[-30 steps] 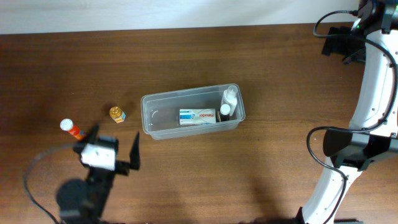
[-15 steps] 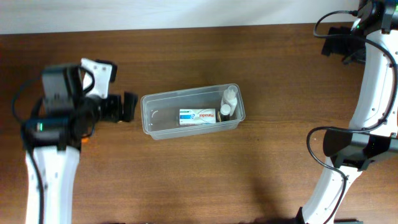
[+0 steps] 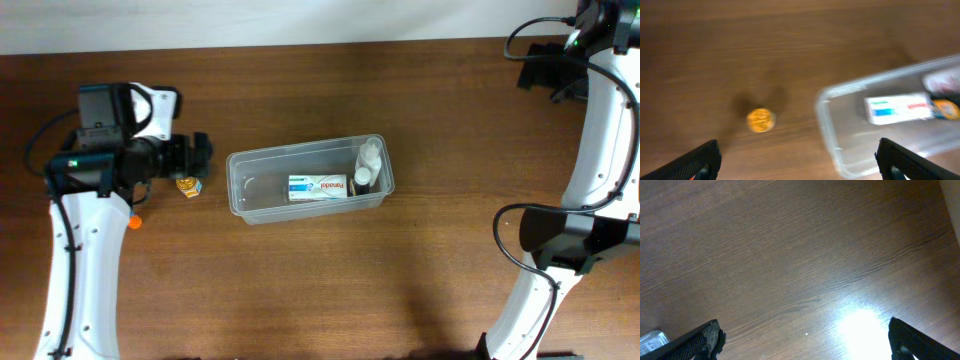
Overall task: Pack container
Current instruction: 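Move the left gripper to the gold-lidded jar and grasp it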
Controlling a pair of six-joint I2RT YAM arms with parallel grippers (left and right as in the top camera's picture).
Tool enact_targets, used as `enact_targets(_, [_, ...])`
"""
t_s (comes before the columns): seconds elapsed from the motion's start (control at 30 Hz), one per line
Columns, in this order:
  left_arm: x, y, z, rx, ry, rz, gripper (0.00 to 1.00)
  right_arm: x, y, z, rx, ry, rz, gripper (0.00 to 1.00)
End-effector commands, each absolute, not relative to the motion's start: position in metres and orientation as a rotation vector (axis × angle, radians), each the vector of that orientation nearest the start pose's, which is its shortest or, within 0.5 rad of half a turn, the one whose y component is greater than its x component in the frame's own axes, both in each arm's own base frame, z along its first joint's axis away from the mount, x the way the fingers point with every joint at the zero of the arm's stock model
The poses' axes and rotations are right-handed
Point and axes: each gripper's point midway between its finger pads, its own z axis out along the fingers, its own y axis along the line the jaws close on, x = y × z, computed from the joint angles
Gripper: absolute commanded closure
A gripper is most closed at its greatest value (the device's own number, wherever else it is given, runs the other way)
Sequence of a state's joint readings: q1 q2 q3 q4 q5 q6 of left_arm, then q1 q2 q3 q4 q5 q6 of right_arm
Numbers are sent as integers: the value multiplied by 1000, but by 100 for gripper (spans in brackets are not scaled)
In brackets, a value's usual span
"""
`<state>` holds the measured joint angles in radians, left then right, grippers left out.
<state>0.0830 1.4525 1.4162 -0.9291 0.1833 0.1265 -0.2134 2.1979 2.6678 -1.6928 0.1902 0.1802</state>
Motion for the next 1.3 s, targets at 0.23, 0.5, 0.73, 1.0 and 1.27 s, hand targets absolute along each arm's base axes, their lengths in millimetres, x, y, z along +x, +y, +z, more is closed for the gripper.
enact_targets(0.23, [398,35,166,-23,2676,-65,1,430,-125,266,592,2719,-273,2])
enact_targets(0.5, [402,33,113,-31,2811,-111,1,430,-125,266,592,2719,-273,2])
enact_targets(0.73, [401,33,77,-39,2901,-128,5,430,-125,266,592,2719,-273,2])
enact_targets(1.0, [409,34,44,-43,2940,-136,6,430,-125,266,592,2719,-273,2])
enact_targets(1.27, [408,35,32,-46,2962,-130,9,430,-125,266,592,2719,-273,2])
